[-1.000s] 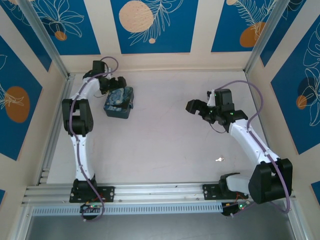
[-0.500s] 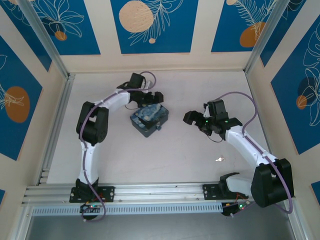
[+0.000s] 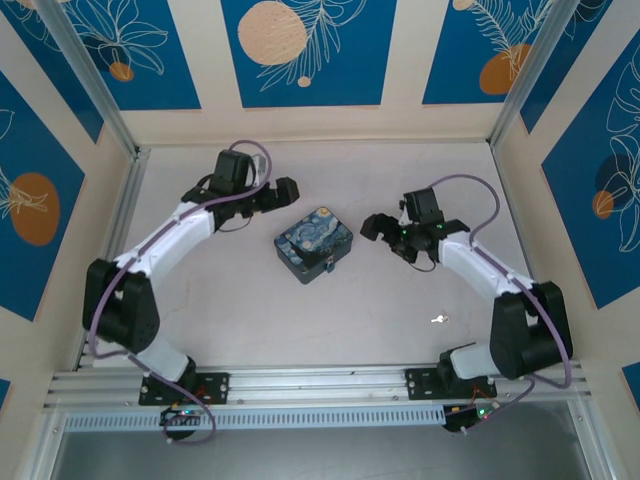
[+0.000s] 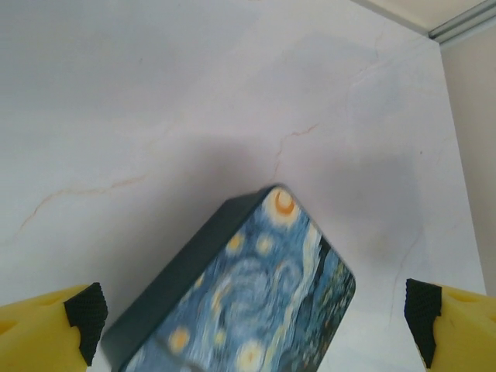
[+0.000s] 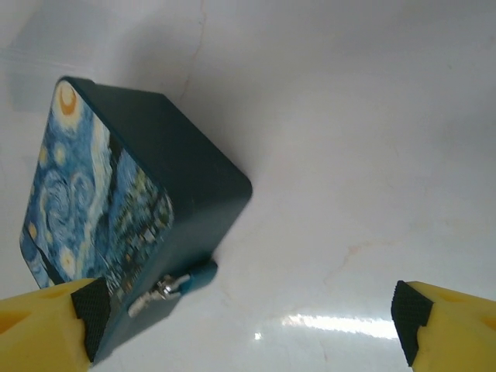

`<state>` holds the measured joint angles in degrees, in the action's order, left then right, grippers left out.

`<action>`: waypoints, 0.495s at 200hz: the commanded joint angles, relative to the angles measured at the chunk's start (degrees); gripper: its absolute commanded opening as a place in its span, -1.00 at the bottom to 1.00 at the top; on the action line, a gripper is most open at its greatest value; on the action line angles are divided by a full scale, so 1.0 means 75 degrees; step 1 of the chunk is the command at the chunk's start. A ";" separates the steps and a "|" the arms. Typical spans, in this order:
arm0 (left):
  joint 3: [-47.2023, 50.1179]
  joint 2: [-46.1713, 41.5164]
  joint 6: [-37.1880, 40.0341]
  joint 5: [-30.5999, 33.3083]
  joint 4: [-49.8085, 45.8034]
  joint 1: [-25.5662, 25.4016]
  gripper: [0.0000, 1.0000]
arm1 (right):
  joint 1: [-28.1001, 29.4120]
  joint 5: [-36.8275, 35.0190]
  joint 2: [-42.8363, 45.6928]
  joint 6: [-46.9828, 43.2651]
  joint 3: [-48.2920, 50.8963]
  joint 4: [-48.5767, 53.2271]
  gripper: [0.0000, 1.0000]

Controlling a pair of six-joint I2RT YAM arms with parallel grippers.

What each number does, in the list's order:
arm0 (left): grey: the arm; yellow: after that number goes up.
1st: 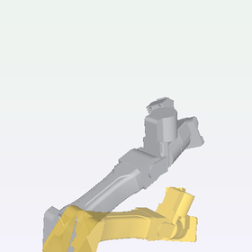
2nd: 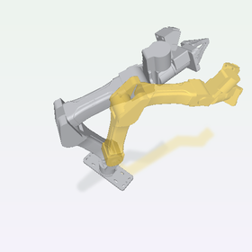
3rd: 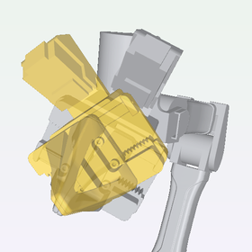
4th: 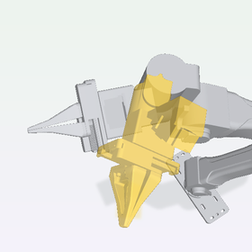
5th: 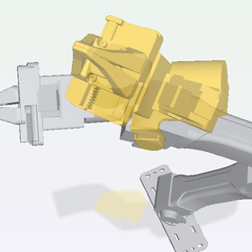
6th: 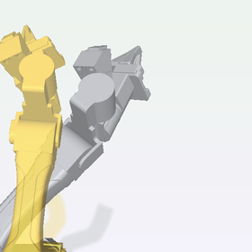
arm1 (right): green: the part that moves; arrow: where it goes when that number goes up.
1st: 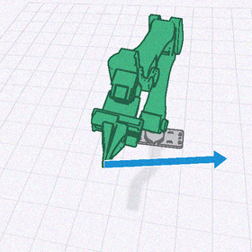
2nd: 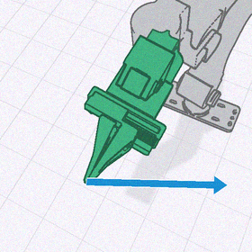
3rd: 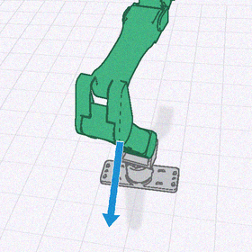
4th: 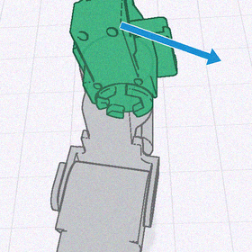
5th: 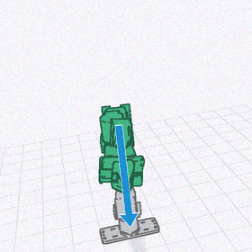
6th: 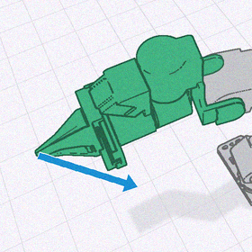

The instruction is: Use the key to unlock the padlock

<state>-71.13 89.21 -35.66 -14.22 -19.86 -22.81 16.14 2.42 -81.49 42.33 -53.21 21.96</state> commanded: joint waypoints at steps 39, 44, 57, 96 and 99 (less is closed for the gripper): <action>0.2407 -0.1214 -0.1034 -0.0017 0.0338 -0.0064 1.00 | 0.0173 0.0782 -0.2175 0.0063 -0.2269 -0.0070 0.72; 0.2513 -0.1221 -0.1108 -0.0063 0.0457 -0.0063 1.00 | 0.0201 0.0834 -0.2350 0.0091 -0.2452 -0.0048 0.71; 0.2710 -0.1139 -0.1306 -0.0247 0.0802 -0.0083 1.00 | 0.0277 0.0933 -0.2752 0.0207 -0.2796 -0.0050 0.69; 0.2687 -0.0572 -0.1629 -0.0613 0.1706 -0.0216 1.00 | 0.0539 0.1157 -0.3243 0.0542 -0.3013 -0.0285 0.56; 0.2671 -0.0507 -0.1660 -0.0646 0.1764 -0.0226 1.00 | 0.0559 0.1164 -0.3233 0.0563 -0.2989 -0.0315 0.56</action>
<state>-50.46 82.76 -45.23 -16.08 -13.28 -23.59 19.07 8.25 -105.25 44.27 -75.02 19.94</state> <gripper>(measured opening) 0.999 0.786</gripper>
